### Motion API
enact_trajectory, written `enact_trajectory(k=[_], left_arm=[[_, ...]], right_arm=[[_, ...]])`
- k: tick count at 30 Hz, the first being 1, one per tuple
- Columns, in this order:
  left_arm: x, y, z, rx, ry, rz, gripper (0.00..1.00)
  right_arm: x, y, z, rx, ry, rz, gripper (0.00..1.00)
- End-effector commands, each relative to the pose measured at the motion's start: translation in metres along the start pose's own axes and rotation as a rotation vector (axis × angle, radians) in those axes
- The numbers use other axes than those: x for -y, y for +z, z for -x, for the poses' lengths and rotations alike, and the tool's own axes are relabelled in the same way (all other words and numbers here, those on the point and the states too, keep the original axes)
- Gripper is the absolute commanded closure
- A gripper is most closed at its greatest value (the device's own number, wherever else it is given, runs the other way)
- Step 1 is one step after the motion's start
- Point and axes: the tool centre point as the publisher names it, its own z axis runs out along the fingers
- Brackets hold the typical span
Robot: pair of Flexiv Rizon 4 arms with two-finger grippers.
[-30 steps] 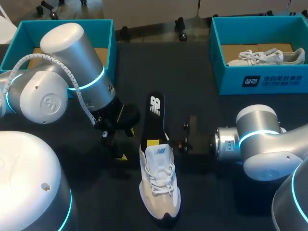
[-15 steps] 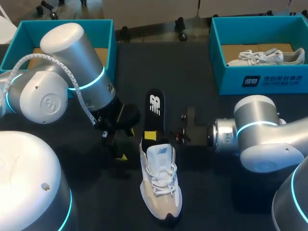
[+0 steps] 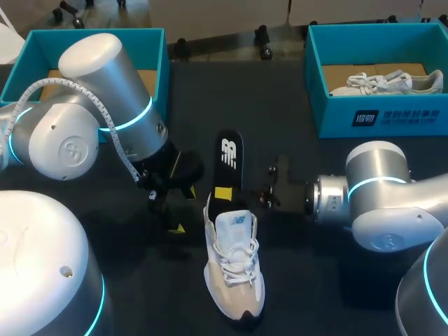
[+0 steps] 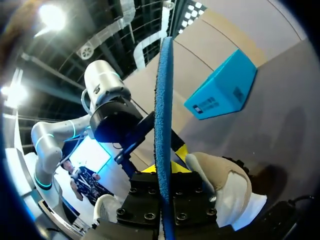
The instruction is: Take the shoe out of the shoebox, open the shoe tongue, remove and reinsert the insole, then place the shoe into the shoebox
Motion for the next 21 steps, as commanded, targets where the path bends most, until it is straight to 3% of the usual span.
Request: enact_trajectory(k=[1,14,21], left_arm=[[0.000,-0.001,0.000,0.000,0.000,0.002,0.00],[0.000,-0.001,0.000,0.000,0.000,0.002,0.00],[0.000,-0.001,0.000,0.000,0.000,0.002,0.00]], right_arm=[[0.004,-0.001,0.008,-0.029,0.016,-0.023,1.00],[0.037,0.004,0.008,-0.031,0.084,-0.054,1.00],[0.042,0.006,0.009,-0.039,0.098,-0.049,1.00]])
